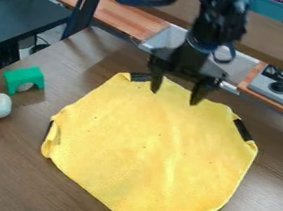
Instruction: Fold the cloth from top right to bottom left
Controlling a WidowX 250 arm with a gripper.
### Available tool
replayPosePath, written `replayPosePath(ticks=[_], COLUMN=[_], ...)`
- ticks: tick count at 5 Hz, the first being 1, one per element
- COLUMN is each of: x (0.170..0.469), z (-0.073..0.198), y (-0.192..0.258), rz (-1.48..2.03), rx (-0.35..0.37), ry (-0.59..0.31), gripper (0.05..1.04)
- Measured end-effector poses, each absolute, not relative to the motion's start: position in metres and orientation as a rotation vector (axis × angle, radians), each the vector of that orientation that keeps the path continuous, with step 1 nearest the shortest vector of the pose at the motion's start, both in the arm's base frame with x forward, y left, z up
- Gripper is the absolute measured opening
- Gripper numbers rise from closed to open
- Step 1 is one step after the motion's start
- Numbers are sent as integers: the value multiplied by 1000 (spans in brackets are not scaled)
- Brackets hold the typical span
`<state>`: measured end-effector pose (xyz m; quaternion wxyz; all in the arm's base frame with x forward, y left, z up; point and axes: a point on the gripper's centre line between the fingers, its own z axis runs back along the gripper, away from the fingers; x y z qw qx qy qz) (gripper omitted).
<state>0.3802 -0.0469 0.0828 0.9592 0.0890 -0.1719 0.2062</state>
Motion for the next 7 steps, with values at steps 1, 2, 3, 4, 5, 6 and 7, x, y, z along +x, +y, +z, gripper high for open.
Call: replayPosePath(ticks=[1,2,3,4,5,6,7], x=[404,418,433,436,431,435,442], z=[75,64,62,59,42,30,10], y=[-68,-86,-98,-122,-140,-149,-150], rz=[413,401,402,373,302,293,273], rx=[180,168,169,126,137,150,195], ry=[-543,-655,-728,-793,-787,-783,-768], gripper=[1000,1000,1000,1000,1000,1000,1000])
